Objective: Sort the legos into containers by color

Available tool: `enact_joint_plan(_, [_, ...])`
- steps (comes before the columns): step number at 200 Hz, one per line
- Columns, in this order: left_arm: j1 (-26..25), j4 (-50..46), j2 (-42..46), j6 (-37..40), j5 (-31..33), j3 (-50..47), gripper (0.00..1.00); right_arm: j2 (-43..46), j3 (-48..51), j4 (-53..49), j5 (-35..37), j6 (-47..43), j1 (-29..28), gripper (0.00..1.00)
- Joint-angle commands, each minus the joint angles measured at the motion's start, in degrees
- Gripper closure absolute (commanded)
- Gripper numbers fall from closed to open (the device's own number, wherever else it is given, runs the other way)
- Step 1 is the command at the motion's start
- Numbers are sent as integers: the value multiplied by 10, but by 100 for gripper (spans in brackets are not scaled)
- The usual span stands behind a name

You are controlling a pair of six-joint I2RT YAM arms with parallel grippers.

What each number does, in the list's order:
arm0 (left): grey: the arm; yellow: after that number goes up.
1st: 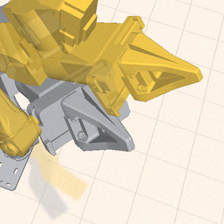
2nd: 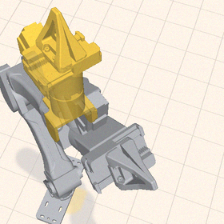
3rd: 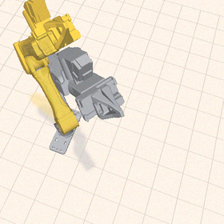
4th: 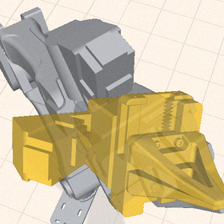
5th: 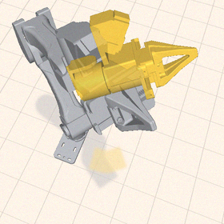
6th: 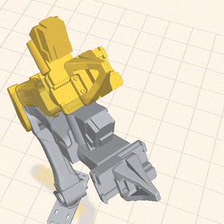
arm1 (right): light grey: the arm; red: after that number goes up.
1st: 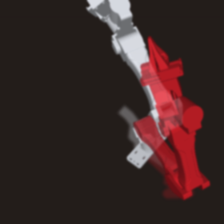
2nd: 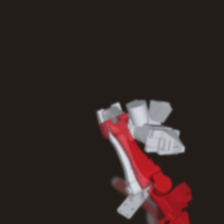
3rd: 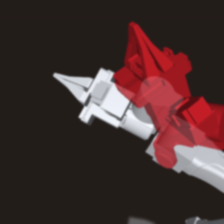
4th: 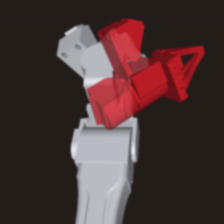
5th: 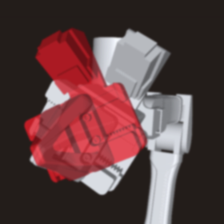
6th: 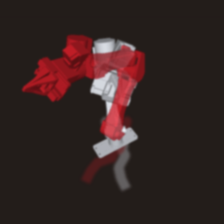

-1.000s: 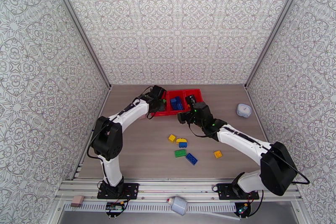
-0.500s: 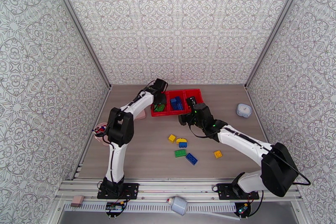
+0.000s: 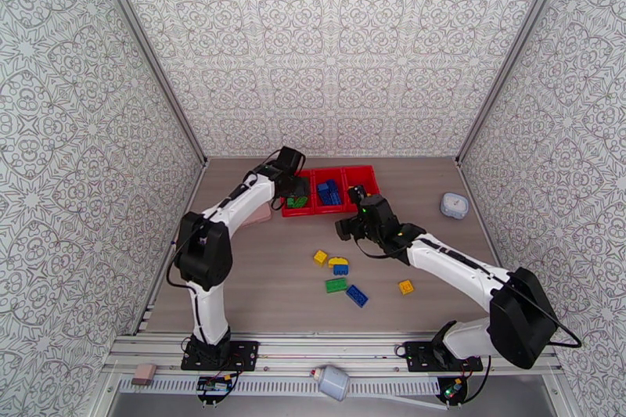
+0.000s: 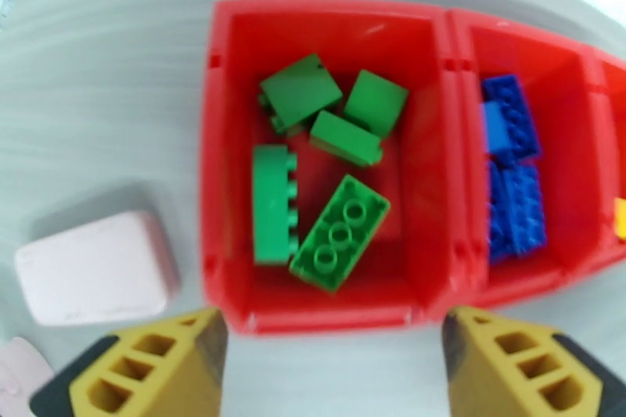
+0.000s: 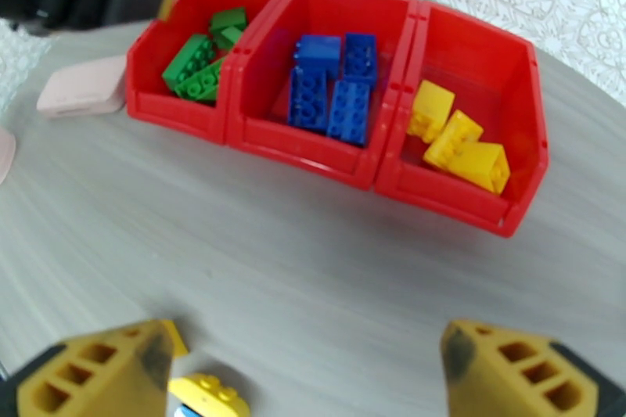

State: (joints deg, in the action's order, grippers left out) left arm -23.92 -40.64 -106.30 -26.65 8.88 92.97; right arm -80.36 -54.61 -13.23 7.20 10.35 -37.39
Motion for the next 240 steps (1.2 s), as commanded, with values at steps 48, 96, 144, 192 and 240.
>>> enact_joint_plan(48, [-59, 69, 227, 96, 28, -222, 6, 27, -31, -123, -69, -130, 2, 6])
enact_joint_plan(96, [-125, 94, 386, 178, 19, -364, 0, 1, -62, -194, -110, -178, -6, 6])
enact_joint_plan(144, [-172, 95, 493, 283, -47, -453, 0, -56, -89, -198, -107, -165, -44, 6])
enact_joint_plan(192, [-183, 115, 581, 373, -153, -543, 0, -134, -115, -198, -116, -171, -67, 5])
enact_joint_plan(240, [-184, 202, 637, 415, -210, -613, 0, -211, -139, -195, -124, -174, -74, 10])
